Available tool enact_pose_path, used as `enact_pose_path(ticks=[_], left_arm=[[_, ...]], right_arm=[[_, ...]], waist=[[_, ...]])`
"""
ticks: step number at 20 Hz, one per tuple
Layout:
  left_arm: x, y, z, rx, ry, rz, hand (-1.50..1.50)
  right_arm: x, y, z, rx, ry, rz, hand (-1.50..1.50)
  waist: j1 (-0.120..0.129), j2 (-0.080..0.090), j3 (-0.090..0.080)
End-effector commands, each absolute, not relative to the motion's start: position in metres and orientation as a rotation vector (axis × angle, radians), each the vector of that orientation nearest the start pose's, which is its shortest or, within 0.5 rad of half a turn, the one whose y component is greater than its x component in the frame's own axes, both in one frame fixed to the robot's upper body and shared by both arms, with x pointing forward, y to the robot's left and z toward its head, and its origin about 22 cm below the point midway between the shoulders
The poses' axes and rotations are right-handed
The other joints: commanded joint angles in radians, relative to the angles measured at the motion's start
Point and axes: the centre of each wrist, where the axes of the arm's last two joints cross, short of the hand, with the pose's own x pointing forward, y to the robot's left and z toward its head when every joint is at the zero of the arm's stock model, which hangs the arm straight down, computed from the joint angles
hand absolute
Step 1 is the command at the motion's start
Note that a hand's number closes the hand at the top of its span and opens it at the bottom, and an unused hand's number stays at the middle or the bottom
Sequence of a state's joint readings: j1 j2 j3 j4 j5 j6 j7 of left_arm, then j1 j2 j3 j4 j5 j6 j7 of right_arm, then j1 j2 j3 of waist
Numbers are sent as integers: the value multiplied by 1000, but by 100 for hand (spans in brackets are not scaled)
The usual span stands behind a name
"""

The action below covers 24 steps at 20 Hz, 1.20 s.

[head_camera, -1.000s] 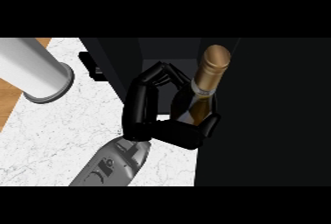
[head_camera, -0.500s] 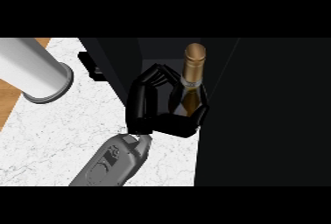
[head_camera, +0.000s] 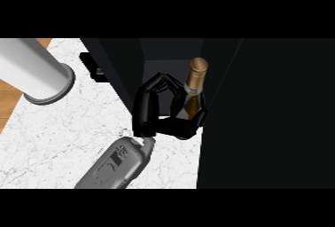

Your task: Pick up the wine, place it into the cabinet and close the cabinet

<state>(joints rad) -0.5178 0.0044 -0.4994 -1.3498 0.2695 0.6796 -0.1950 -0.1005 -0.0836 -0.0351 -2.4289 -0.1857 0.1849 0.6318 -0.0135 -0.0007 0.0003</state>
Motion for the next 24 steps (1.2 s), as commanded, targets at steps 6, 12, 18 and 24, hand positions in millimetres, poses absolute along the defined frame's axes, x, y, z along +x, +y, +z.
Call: enact_pose_path(ticks=[6,12,18,24], left_arm=[[315,74,23,1,-1931,37,150],[328,73,37,7,-1907,93,150],[350,102,52,25,-1907,113,150],[370,95,35,-26,-1862,117,150]], right_arm=[[143,-235,209,242,-1952,292,-150],[151,-226,209,247,-1936,281,-150],[140,-234,213,245,-1926,307,-150],[137,-231,203,294,-1923,284,-150]], waist=[[-3,2,0],[5,1,0],[6,-1,0],[-4,2,0]])
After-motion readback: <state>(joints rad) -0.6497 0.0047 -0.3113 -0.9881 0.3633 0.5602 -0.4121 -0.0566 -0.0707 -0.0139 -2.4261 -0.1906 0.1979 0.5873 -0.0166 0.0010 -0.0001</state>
